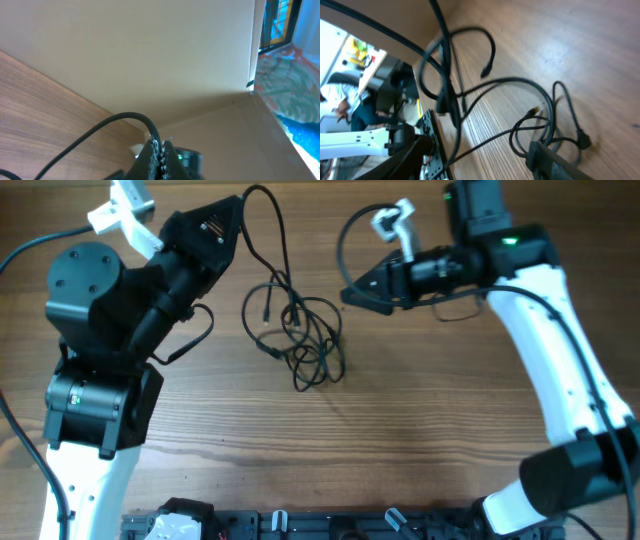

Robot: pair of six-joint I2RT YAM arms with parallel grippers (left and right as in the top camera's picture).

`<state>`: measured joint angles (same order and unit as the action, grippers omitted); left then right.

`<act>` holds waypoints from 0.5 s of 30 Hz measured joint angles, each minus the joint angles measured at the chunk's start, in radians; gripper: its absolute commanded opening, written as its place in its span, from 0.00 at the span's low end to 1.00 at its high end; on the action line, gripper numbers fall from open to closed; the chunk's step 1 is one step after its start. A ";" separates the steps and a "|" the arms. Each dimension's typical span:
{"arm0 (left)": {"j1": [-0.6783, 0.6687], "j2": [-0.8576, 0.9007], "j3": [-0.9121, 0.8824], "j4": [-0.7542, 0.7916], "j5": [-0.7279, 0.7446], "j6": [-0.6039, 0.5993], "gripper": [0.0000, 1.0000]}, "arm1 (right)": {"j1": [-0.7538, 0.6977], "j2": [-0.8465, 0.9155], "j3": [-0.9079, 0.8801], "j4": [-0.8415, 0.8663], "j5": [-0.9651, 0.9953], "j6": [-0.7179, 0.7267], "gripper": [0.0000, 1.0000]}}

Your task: Untangle cables

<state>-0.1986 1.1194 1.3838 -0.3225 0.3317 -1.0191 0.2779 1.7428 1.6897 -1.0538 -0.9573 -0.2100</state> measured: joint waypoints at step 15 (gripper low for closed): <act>0.106 0.000 0.000 -0.060 -0.001 -0.035 0.04 | 0.239 0.098 -0.001 0.154 0.250 0.331 0.49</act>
<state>-0.0925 1.1198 1.3842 -0.3828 0.3309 -1.0538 0.5171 1.8404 1.6886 -0.8997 -0.7071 0.1211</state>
